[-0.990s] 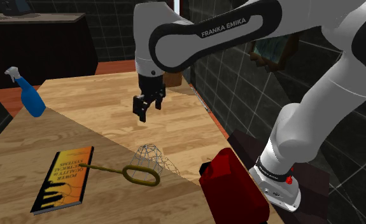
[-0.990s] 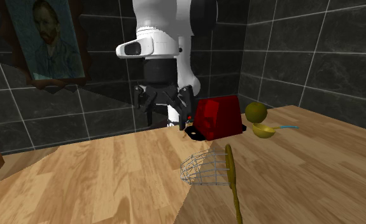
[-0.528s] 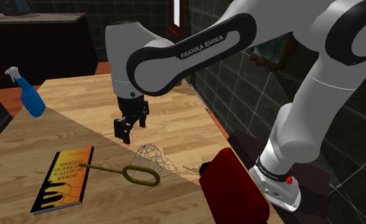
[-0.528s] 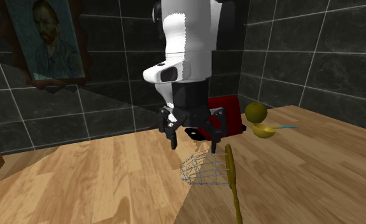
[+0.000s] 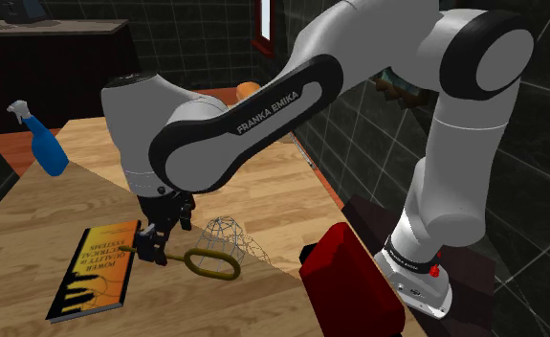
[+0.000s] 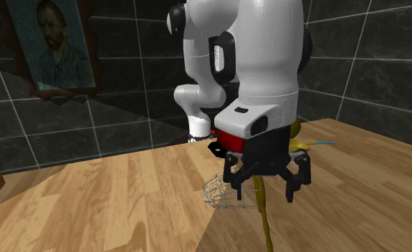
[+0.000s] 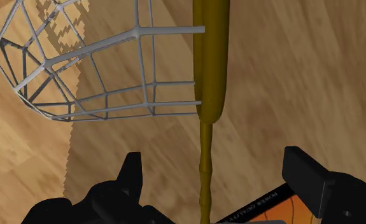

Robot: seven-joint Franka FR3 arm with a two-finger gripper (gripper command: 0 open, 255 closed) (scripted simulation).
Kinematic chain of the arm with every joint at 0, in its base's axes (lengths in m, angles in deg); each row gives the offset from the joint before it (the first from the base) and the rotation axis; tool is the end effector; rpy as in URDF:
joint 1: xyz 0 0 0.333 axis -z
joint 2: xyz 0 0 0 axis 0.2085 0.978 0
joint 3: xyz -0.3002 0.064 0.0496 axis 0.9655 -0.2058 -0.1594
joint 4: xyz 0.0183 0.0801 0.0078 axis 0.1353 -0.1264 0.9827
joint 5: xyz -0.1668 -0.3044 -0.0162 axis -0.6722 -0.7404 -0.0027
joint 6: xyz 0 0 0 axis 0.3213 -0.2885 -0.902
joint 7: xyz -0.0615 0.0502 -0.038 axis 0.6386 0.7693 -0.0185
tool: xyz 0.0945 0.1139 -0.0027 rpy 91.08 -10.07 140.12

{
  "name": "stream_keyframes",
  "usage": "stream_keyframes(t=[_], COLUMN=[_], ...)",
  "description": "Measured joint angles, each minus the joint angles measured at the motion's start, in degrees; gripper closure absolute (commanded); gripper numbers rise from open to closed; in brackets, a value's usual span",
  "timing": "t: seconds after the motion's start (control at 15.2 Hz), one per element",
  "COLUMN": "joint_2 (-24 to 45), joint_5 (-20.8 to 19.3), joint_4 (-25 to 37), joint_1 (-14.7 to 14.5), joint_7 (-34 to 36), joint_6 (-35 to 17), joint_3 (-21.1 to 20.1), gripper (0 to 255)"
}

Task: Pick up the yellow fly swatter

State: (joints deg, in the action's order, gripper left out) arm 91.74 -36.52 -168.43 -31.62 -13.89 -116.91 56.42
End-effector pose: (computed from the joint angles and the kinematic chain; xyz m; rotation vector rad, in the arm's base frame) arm 0.3869 0.4097 0.3958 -2.9768 -0.6751 0.0318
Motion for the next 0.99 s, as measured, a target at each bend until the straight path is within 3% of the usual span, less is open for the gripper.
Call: stream_keyframes(t=[0.53, 0.59, 0.99], joint_2=[3.7, 3.8, 3.9], joint_5=[-1.8, -1.9, -2.0], joint_4=[-1.5, -1.6, -1.8], joint_1=[-0.8, -0.9, -0.8], joint_7=[0.6, 0.7, 0.6], joint_6=[-4.6, -4.9, -5.2], joint_3=[0.2, 0.3, 0.3], gripper=[0, 255, 255])
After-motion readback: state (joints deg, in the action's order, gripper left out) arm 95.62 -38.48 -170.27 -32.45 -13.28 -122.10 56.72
